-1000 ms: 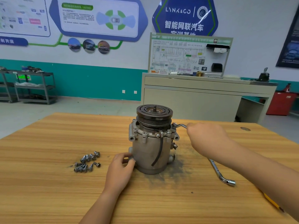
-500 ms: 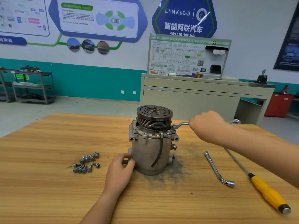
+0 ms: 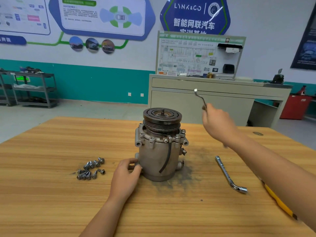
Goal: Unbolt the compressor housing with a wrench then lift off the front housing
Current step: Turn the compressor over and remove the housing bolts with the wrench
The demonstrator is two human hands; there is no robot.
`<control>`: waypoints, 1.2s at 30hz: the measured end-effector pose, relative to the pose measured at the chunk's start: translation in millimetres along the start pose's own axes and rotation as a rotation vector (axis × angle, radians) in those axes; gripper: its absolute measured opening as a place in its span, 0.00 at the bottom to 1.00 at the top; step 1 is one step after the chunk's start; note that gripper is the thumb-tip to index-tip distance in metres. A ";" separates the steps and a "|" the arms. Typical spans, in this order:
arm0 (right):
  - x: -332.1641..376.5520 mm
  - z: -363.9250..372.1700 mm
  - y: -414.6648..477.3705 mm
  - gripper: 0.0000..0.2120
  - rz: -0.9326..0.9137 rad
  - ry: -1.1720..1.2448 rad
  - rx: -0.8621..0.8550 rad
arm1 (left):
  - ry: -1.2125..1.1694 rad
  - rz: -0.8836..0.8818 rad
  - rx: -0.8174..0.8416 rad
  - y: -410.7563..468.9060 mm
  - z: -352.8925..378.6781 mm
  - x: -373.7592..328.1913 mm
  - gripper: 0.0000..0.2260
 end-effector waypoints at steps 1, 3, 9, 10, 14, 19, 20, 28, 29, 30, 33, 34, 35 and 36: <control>1.8 -0.5 -8.0 0.08 -0.001 -0.008 0.067 | 0.003 0.005 -0.001 -0.6 -0.2 -0.3 0.06; 12.6 0.5 -26.3 0.06 -0.009 -0.059 0.231 | 0.002 0.002 0.004 -1.0 0.2 -1.0 0.06; 49.0 -4.7 -46.8 0.07 -0.117 -0.210 0.426 | 0.024 0.005 -0.009 -4.1 -0.6 -4.7 0.06; 53.9 -6.2 -46.2 0.07 -0.129 -0.242 0.441 | 0.030 0.006 -0.012 -4.3 -0.9 -4.7 0.06; 74.6 -6.1 -42.7 0.09 -0.215 -0.401 0.513 | 0.048 0.005 -0.007 -4.5 -0.3 -6.1 0.06; 73.1 -5.6 -33.0 0.11 -0.288 -0.511 0.612 | 0.050 -0.002 0.009 -5.3 0.1 -4.5 0.07; 71.3 -4.7 -31.7 0.11 -0.306 -0.519 0.621 | 0.052 -0.001 0.012 -5.5 0.1 -4.6 0.07; 42.7 6.4 -23.7 0.10 -0.376 -0.651 0.613 | 0.028 0.006 0.008 -4.9 2.0 -3.3 0.05; 39.1 9.9 -19.0 0.09 -0.370 -0.664 0.608 | 0.026 0.006 0.007 -4.9 2.3 -3.0 0.04; 36.4 13.6 -13.2 0.10 -0.357 -0.666 0.592 | 0.026 0.005 0.008 -4.9 2.3 -2.5 0.04; 31.4 26.9 7.8 0.10 -0.326 -0.590 0.485 | 0.034 -0.002 0.013 -3.4 2.6 -1.2 0.05; 31.6 32.2 14.4 0.10 -0.333 -0.555 0.436 | 0.035 -0.005 0.014 -2.6 2.5 -0.6 0.05; 33.2 36.5 20.2 0.11 -0.350 -0.528 0.388 | 0.033 -0.008 0.015 -2.2 2.5 -0.4 0.05; 35.0 40.1 24.8 0.11 -0.367 -0.504 0.352 | 0.032 -0.010 0.015 -2.2 2.4 -0.3 0.05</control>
Point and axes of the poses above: each hand's wrist, its own y-axis towards the middle knuckle, its own z-axis out of the palm, x = y × z, the point moved 8 cm from there along y, towards the middle knuckle, and after that the axes turned 15 degrees about -z, right-handed, at the moved point
